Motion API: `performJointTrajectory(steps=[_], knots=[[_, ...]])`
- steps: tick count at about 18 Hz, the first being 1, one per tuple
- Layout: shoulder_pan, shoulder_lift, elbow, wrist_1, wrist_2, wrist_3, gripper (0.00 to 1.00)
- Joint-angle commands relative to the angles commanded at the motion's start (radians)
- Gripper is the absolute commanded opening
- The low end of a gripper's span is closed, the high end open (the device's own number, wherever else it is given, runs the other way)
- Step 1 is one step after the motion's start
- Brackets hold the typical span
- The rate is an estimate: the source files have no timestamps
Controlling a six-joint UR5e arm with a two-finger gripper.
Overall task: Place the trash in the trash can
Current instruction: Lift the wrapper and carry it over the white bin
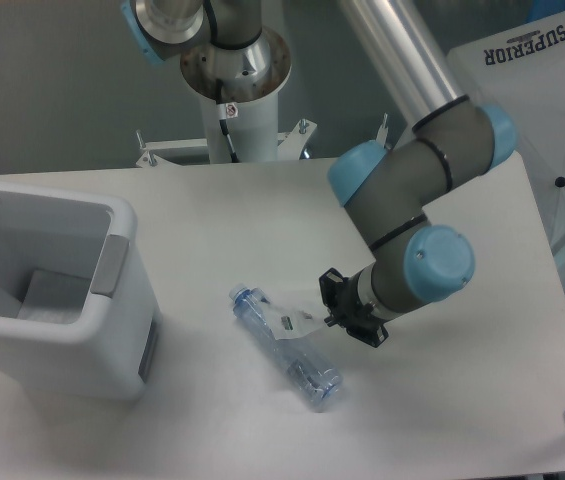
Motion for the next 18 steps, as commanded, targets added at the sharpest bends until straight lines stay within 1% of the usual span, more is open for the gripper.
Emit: performJointTrajectory(steps=[5,8,11,13,15,18], knots=[[0.026,0.074,0.002,0.000,-0.103,-0.008,0.00],[0.026,0.109,0.002,0.002,-0.166,-0.015,0.00],[0.025,0.150,0.003,0.005,-0.247,-0.073,0.00],[0.017,0.176,0.015,0.008,-0.311,-0.119,0.00],[0.003,0.201,0.023,0.008,-0.348,-0.159,0.00],[-0.012,0.259,0.025,0.021,-0.419,-0.187,0.00]])
